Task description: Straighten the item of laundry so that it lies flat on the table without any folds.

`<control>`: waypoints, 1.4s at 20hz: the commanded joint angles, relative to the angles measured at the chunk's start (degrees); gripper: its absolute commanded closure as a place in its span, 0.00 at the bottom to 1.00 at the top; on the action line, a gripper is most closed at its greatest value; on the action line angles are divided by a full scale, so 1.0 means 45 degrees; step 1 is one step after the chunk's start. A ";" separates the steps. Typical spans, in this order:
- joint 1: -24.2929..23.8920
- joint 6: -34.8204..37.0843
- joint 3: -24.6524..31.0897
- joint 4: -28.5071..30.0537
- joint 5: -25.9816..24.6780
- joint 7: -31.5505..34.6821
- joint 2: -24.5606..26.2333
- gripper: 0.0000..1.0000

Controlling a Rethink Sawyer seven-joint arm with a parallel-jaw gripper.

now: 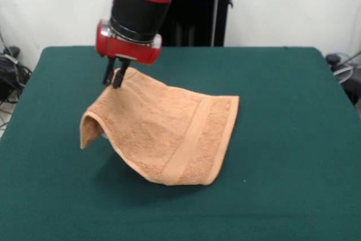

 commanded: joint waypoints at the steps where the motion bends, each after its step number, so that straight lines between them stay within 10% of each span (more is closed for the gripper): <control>1: -0.0266 0.0357 0.0713 0.0182 -0.0085 0.1460 0.0132 1.00; 17: -0.1175 -0.0819 0.1823 0.0980 0.0046 0.1432 0.0153 1.00; 18: -0.1228 -0.0880 0.1883 0.1025 0.0054 0.1438 0.0133 0.00; 28: -0.1502 -0.0613 0.2163 0.1037 0.0084 0.1349 0.0075 0.00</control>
